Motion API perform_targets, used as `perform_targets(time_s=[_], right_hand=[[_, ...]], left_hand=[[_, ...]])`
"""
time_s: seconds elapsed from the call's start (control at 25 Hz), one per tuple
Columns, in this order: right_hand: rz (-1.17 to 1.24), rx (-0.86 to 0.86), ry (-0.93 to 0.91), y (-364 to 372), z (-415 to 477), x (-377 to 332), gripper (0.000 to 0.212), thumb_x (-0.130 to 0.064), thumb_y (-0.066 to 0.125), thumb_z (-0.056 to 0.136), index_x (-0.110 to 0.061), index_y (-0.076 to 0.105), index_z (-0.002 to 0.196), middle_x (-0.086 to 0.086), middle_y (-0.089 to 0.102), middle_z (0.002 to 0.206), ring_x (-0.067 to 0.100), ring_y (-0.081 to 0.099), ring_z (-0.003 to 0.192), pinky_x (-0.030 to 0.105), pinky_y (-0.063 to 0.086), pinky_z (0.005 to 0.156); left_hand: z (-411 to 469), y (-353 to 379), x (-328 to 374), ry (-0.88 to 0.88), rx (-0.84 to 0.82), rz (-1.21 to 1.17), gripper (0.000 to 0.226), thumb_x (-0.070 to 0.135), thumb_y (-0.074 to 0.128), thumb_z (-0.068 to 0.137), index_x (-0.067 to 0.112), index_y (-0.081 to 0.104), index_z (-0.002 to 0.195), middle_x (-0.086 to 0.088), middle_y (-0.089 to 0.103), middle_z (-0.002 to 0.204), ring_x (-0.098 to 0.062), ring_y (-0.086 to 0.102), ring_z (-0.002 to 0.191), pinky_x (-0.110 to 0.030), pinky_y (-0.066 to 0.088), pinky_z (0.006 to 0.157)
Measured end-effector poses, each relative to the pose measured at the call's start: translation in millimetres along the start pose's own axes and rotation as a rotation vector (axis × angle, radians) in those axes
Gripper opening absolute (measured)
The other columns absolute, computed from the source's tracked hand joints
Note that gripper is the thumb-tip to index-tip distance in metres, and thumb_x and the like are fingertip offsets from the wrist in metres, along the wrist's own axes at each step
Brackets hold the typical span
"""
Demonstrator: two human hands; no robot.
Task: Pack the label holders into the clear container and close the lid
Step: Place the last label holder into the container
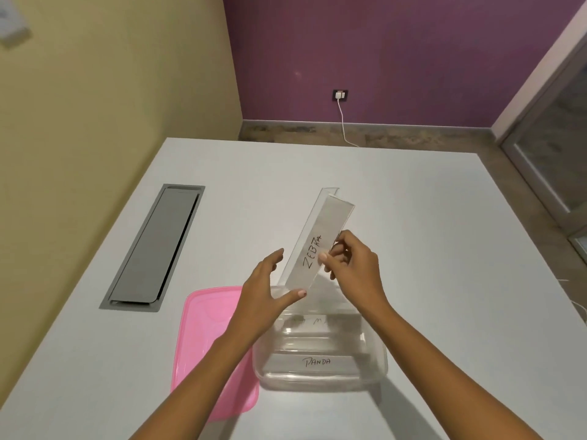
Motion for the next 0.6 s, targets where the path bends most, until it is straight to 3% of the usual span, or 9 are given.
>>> perform_targets(time_s=[0.16, 0.24, 0.32, 0.4, 0.48, 0.6], right_hand=[[0.129, -0.119, 0.116, 17, -34, 14, 0.016, -0.004, 0.071, 0.080, -0.009, 0.064, 0.092, 0.002, 0.065, 0.069, 0.007, 0.063, 0.058, 0.026, 0.052, 0.055], [0.191, -0.157, 0.160, 20, -45, 22, 0.019, 0.000, 0.072, 0.078, -0.009, 0.066, 0.094, 0.011, 0.069, 0.077, 0.014, 0.063, 0.062, 0.027, 0.052, 0.057], [0.199, -0.187, 0.182, 19, -52, 29, 0.023, -0.002, 0.074, 0.077, -0.013, 0.064, 0.095, 0.006, 0.071, 0.084, 0.018, 0.065, 0.066, 0.024, 0.055, 0.060], [0.204, -0.172, 0.202, 11, -57, 38, 0.031, -0.008, 0.077, 0.077, -0.016, 0.060, 0.102, 0.001, 0.071, 0.093, 0.017, 0.070, 0.069, 0.023, 0.057, 0.064], [0.249, -0.090, 0.224, -8, -60, 50, 0.039, -0.014, 0.078, 0.077, -0.019, 0.056, 0.108, 0.003, 0.070, 0.101, 0.020, 0.073, 0.075, 0.031, 0.059, 0.071], [0.319, 0.024, 0.268, -38, -68, 70, 0.037, -0.019, 0.079, 0.076, -0.030, 0.058, 0.104, 0.002, 0.071, 0.095, 0.020, 0.074, 0.072, 0.029, 0.057, 0.073]], left_hand=[[-14, 11, 10, 0.083, -0.082, 0.072, 0.083, 0.039, 0.079, 0.067, 0.035, 0.035, 0.136, 0.020, 0.048, 0.131, -0.001, 0.048, 0.119, -0.008, 0.037, 0.089], [-23, 13, 14, 0.128, -0.087, 0.121, 0.075, 0.037, 0.076, 0.071, 0.037, 0.036, 0.134, 0.022, 0.052, 0.130, -0.005, 0.054, 0.116, -0.017, 0.046, 0.090], [-32, 10, 18, 0.170, -0.068, 0.209, 0.072, 0.036, 0.073, 0.074, 0.039, 0.035, 0.135, 0.020, 0.054, 0.130, -0.006, 0.056, 0.114, -0.029, 0.050, 0.089], [-38, 7, 21, 0.204, -0.054, 0.295, 0.071, 0.033, 0.071, 0.076, 0.037, 0.035, 0.138, 0.017, 0.052, 0.134, -0.007, 0.052, 0.117, -0.030, 0.047, 0.092], [-43, 5, 19, 0.224, -0.067, 0.391, 0.071, 0.030, 0.070, 0.078, 0.034, 0.034, 0.139, 0.016, 0.048, 0.137, -0.009, 0.049, 0.121, -0.031, 0.045, 0.094], [-50, 6, 14, 0.246, -0.127, 0.575, 0.071, 0.029, 0.071, 0.078, 0.034, 0.035, 0.139, 0.015, 0.048, 0.138, -0.014, 0.051, 0.117, -0.033, 0.048, 0.088]])
Point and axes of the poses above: each hand's wrist, its own z-axis towards the middle knuckle, its own y-axis out of the palm, x = y × z, the point moved 10 cm from there along z, towards the middle knuckle
